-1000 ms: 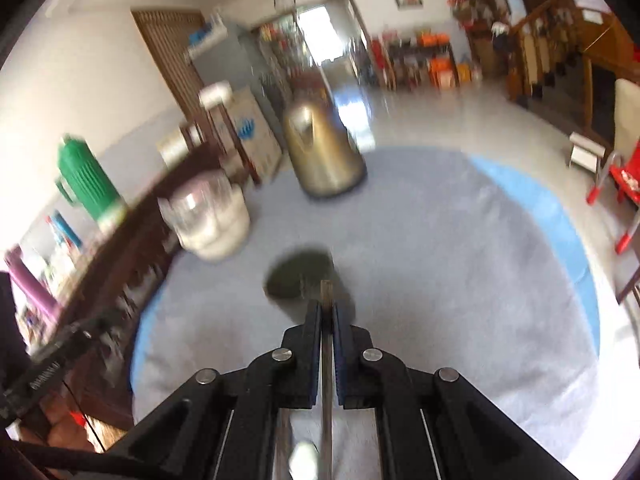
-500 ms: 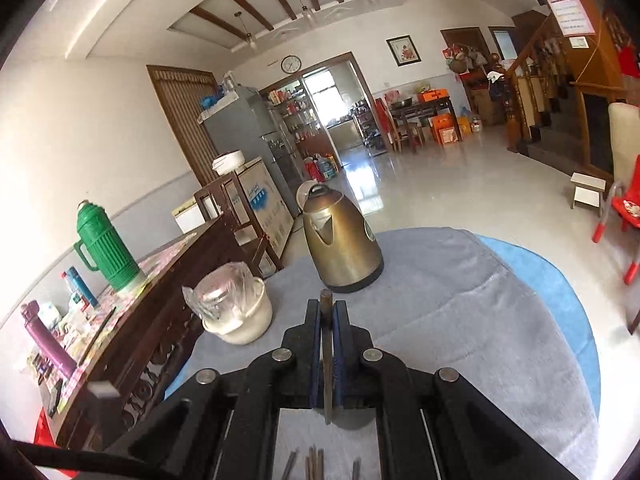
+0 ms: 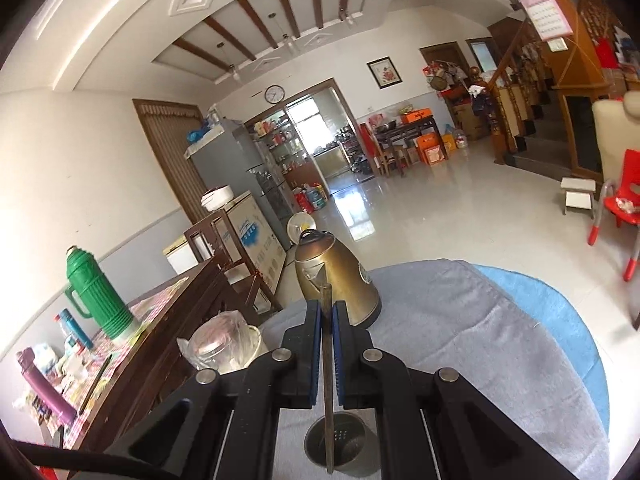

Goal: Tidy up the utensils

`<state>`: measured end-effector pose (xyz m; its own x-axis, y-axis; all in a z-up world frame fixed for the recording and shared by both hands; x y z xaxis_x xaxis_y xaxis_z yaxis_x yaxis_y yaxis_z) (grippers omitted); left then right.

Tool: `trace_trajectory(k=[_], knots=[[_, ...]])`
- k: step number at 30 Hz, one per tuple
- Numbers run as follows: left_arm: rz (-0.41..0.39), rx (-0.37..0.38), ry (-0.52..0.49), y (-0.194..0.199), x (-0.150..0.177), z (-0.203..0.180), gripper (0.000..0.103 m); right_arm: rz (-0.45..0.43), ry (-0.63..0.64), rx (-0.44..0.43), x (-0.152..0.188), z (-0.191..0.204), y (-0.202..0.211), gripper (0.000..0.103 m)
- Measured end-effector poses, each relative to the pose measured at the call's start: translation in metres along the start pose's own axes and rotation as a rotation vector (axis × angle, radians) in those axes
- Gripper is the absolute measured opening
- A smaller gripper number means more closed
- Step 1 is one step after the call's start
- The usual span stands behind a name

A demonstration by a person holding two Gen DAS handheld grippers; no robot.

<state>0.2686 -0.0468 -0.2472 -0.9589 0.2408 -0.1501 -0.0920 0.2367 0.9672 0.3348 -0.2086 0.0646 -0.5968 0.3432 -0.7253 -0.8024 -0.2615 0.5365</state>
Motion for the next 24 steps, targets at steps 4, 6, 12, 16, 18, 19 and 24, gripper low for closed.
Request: trace_trajectory(k=[4,6,12,16,18,19,24], knots=[[-0.005,-0.023,-0.030,-0.004,-0.004,-0.001,0.010,0.009,-0.040,-0.010,0.000,-0.011,-0.010,0.006],[-0.012,-0.017,-0.031,-0.004,-0.007,-0.001,0.008,0.007,-0.052,-0.015,-0.001,-0.013,-0.012,0.006],[-0.124,0.003,-0.025,0.036,-0.024,0.001,0.007,-0.016,-0.076,-0.033,-0.012,-0.017,-0.009,0.006],[-0.244,0.010,-0.029,0.089,-0.038,0.001,0.007,-0.033,-0.087,-0.034,-0.017,-0.019,-0.007,0.006],[-0.306,0.015,-0.036,0.117,-0.048,-0.001,0.007,-0.043,-0.089,-0.030,-0.018,-0.020,-0.005,0.006],[-0.340,0.018,-0.041,0.134,-0.054,-0.003,0.007,-0.044,-0.085,-0.029,-0.019,-0.020,-0.005,0.006],[-0.497,0.043,-0.053,0.206,-0.082,-0.022,0.007,0.004,-0.034,-0.004,-0.006,-0.016,-0.018,0.006]])
Point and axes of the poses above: each gripper's, at about its wrist camera, not at the fingertips, and y roughly against the way its jaws point, z to its left, x to its underside, the point moved 9 cm from there along -y, roughly the way its jaws point, and after that the axes turned 13 degrees about z, right-handed, at the moved point
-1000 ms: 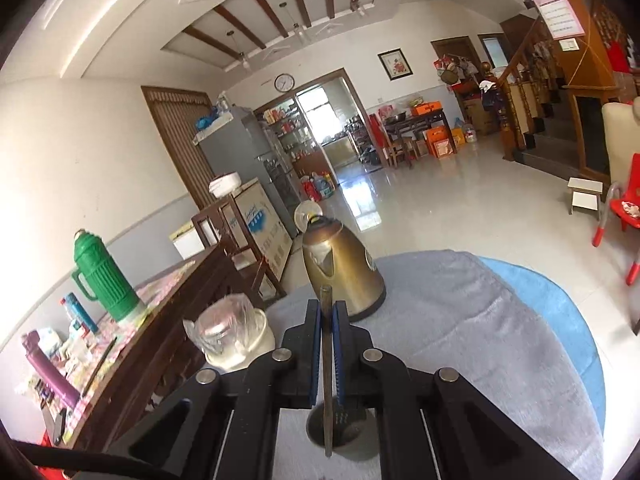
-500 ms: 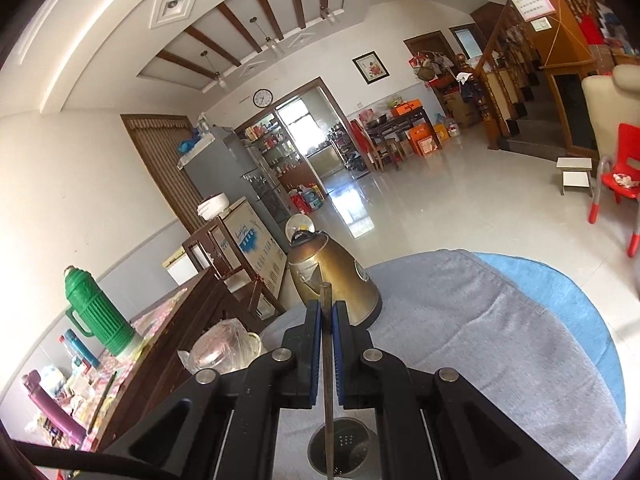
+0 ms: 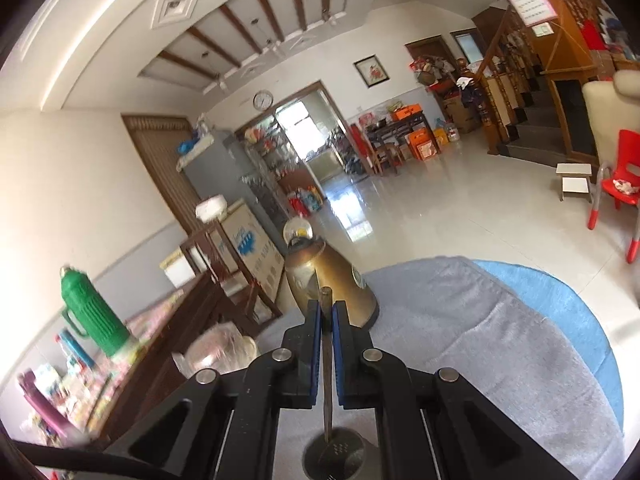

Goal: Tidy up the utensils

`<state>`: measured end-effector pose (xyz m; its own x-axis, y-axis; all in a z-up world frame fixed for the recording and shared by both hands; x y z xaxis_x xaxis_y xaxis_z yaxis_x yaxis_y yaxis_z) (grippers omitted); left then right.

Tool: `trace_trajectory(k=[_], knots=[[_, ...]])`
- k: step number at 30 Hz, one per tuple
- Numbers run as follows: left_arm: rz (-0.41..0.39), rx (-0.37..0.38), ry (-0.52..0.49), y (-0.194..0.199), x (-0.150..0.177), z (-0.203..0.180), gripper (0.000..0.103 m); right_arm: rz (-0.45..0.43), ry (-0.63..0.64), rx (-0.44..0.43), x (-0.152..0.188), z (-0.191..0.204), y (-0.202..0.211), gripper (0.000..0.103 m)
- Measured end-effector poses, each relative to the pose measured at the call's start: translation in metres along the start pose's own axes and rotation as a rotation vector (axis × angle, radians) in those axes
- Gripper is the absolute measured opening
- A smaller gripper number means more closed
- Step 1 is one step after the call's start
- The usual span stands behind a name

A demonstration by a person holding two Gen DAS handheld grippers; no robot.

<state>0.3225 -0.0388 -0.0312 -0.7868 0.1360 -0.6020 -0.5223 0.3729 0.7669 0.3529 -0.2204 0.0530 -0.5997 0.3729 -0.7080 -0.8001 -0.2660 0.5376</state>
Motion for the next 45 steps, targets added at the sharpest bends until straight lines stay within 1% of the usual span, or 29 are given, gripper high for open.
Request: trace_trajectory(k=[3,8,10,12,14,17,18,21,24,26,27,28,29,30,31,32,34,35,37,42,45], knots=[[-0.097,0.016,-0.006,0.030,-0.036,-0.014,0.007,0.035,0.023,0.014,0.015,-0.003,-0.009,0.006],[-0.187,0.045,-0.032,0.055,-0.078,-0.035,0.007,0.045,0.070,0.040,0.029,-0.006,-0.008,0.006],[-0.220,0.036,-0.045,0.059,-0.087,-0.042,0.007,0.040,0.090,0.047,0.031,-0.006,-0.005,0.006],[-0.248,0.029,-0.045,0.055,-0.098,-0.049,0.007,0.039,0.110,0.051,0.033,-0.007,-0.002,0.006],[-0.257,0.022,-0.032,0.046,-0.101,-0.052,0.007,0.047,0.114,0.045,0.036,-0.007,-0.003,0.006],[-0.256,-0.009,-0.020,0.024,-0.095,-0.053,0.007,0.057,0.117,0.037,0.039,-0.008,-0.003,0.006],[-0.236,-0.023,-0.006,0.008,-0.092,-0.050,0.007,0.062,0.116,0.032,0.041,-0.008,-0.003,0.006],[-0.187,-0.045,0.012,-0.016,-0.076,-0.044,0.007,0.082,0.100,0.001,0.047,-0.011,-0.003,0.006],[-0.119,-0.066,0.021,-0.038,-0.057,-0.039,0.007,0.088,0.079,-0.035,0.053,-0.014,0.003,0.007],[-0.096,-0.089,0.019,-0.039,-0.044,-0.038,0.018,0.091,0.066,-0.062,0.057,-0.017,0.008,0.008],[-0.098,-0.107,0.010,-0.035,-0.037,-0.040,0.035,0.089,0.062,-0.066,0.059,-0.019,0.011,0.010],[-0.102,-0.139,0.002,-0.029,-0.030,-0.041,0.056,0.086,0.061,-0.063,0.062,-0.021,0.016,0.018],[-0.108,-0.174,-0.010,-0.022,-0.022,-0.042,0.062,0.084,0.061,-0.060,0.064,-0.023,0.018,0.034],[-0.117,-0.201,-0.025,-0.016,-0.016,-0.044,0.064,0.079,0.064,-0.058,0.069,-0.024,0.024,0.046],[-0.120,-0.227,-0.043,-0.010,-0.009,-0.046,0.065,0.072,0.068,-0.055,0.074,-0.026,0.028,0.074],[-0.114,-0.266,-0.062,-0.006,-0.001,-0.048,0.067,0.055,0.073,-0.055,0.077,-0.026,0.034,0.077],[-0.090,-0.345,-0.090,0.003,0.016,-0.049,0.076,0.039,0.108,-0.026,0.086,-0.026,0.045,0.077],[-0.085,-0.364,-0.100,0.009,0.026,-0.051,0.078,0.046,0.124,-0.002,0.090,-0.026,0.049,0.077],[-0.082,-0.392,-0.102,0.018,0.043,-0.051,0.085,0.063,0.140,0.016,0.099,-0.027,0.055,0.077],[-0.058,-0.450,-0.098,0.037,0.082,-0.050,0.086,0.097,0.182,0.059,0.126,-0.025,0.078,0.077],[-0.042,-0.464,-0.103,0.044,0.104,-0.051,0.087,0.118,0.220,0.090,0.142,-0.021,0.089,0.077]])
Point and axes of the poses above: each gripper's, at about its wrist camera, not at the fingertips, and y roughly against the way its jaws point, z to its left, x to its underside, the point moved 9 cm from there along -y, roughly the way its jaws point, and after that the axes turned 13 degrees about z, right-handed, at the moved point
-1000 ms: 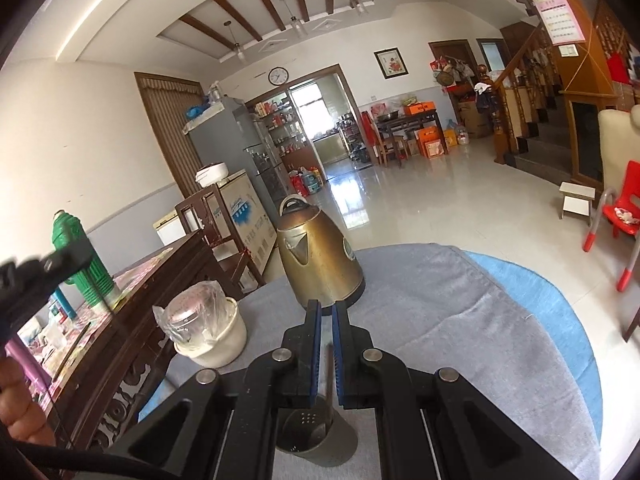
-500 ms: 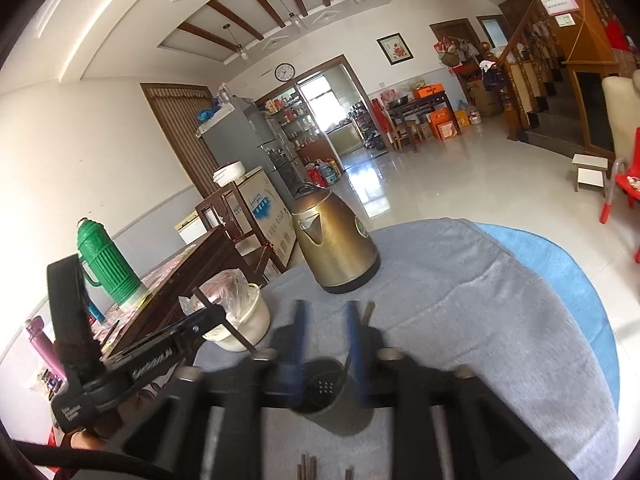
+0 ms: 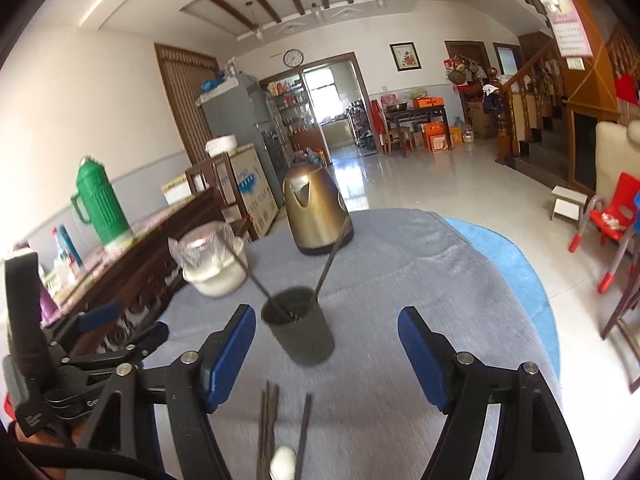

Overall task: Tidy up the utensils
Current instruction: 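Move both open grippers back down to the remaining chopsticks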

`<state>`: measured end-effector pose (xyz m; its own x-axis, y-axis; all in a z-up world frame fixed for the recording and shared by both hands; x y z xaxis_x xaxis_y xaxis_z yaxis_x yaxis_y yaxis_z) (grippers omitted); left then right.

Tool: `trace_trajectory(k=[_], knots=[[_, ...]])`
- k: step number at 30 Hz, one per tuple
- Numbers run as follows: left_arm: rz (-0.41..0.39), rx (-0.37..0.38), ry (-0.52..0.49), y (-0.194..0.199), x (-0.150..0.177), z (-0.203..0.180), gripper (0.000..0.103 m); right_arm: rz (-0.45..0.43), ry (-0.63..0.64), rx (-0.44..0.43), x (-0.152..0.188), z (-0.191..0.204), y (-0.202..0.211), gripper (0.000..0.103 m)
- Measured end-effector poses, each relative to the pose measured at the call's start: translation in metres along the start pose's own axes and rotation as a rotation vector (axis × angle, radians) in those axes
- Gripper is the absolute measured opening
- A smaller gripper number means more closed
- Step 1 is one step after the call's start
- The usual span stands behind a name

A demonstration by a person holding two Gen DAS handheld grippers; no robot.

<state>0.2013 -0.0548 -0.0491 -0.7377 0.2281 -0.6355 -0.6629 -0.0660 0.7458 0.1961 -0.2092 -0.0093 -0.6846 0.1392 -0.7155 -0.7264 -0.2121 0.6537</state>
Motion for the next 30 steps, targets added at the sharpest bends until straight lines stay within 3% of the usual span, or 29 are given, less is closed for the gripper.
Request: trace_trajectory(k=[7,14,30], knots=[[0.047,-0.012,-0.007,0.001,0.036,0.001,0.087,0.069,0.034,0.029,0.034,0.010,0.003,0.077],[0.112,0.008,0.000,-0.019,0.057,-0.001,0.087,0.116,0.060,0.051,0.046,0.015,-0.004,0.077],[0.179,0.041,0.017,-0.061,0.065,0.001,0.087,0.202,0.073,0.074,0.055,0.019,-0.046,0.077]])
Point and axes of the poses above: each gripper's, at about its wrist camera, not at the fingertips, and y roughly against the way its jaws point, z to its left, x to its underside, the point moved 9 cm from there along -y, roughly the way its jaws point, and after that the axes turned 13 degrees about z, right-handed, at the moved point
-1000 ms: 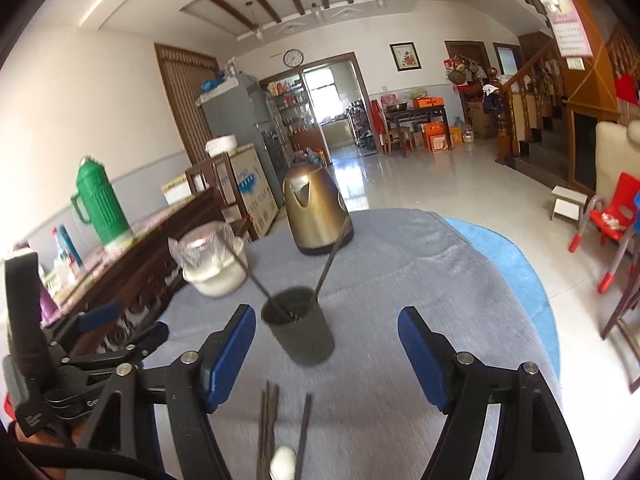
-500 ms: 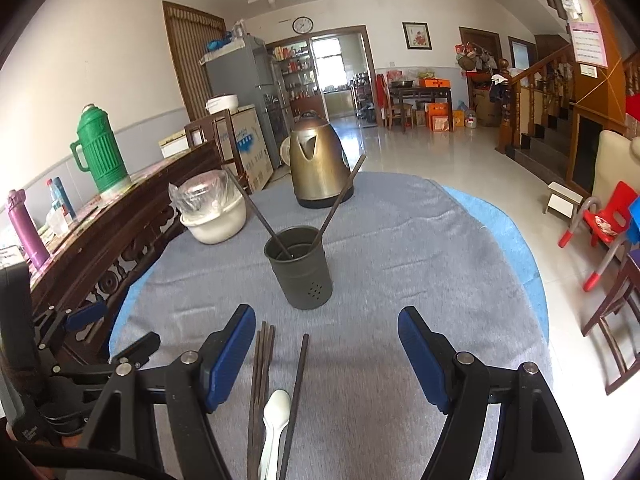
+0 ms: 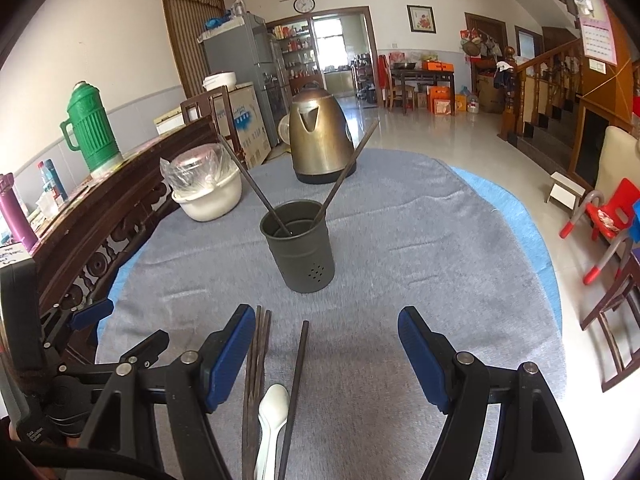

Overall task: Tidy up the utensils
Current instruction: 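Move both open grippers back down to the remaining chopsticks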

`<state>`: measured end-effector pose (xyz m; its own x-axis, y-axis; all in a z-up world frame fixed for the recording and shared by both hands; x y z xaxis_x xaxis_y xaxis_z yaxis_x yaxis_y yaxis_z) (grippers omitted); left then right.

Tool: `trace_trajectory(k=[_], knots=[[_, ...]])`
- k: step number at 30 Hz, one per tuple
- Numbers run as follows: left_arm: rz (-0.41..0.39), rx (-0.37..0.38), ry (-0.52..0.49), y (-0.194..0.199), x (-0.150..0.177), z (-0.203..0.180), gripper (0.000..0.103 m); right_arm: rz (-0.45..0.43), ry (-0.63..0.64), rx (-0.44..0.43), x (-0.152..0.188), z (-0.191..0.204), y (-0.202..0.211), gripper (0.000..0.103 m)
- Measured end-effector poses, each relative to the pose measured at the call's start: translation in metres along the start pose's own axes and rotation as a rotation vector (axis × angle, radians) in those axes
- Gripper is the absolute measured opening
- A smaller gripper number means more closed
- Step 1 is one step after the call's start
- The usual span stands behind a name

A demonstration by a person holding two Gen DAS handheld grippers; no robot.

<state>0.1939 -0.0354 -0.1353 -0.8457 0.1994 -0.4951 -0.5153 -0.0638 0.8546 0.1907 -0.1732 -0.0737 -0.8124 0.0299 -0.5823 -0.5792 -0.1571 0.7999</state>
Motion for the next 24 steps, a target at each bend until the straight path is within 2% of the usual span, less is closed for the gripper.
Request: trace_trajectory(k=[17,19,23,24], knots=[[0.035,0.024,0.006,-0.031,-0.008,0.002,0.087,0.094,-0.017,-0.016,-0.002,0.004,-0.045,0.075],[0.037,0.027,0.006,-0.033,-0.009,0.002,0.087,0.102,-0.023,-0.023,-0.002,0.004,-0.049,0.071],[0.040,0.033,0.006,-0.037,-0.010,0.002,0.087,0.141,-0.022,-0.038,0.000,0.007,-0.061,0.055],[0.041,0.034,0.006,-0.039,-0.011,0.002,0.087,0.151,-0.021,-0.042,0.001,0.008,-0.064,0.054]])
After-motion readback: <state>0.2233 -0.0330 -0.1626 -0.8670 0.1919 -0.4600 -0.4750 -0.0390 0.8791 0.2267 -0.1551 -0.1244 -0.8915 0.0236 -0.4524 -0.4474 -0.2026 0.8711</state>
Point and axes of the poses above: each gripper's, at about its wrist camera, not at the fingertips, and y roughly against the way its jaws point, z to its left, x to its underside, the point moved 9 cm from there along -y, roughly the way its jaws point, and after that the axes turned 13 degrees about z, right-handed, at the moved point
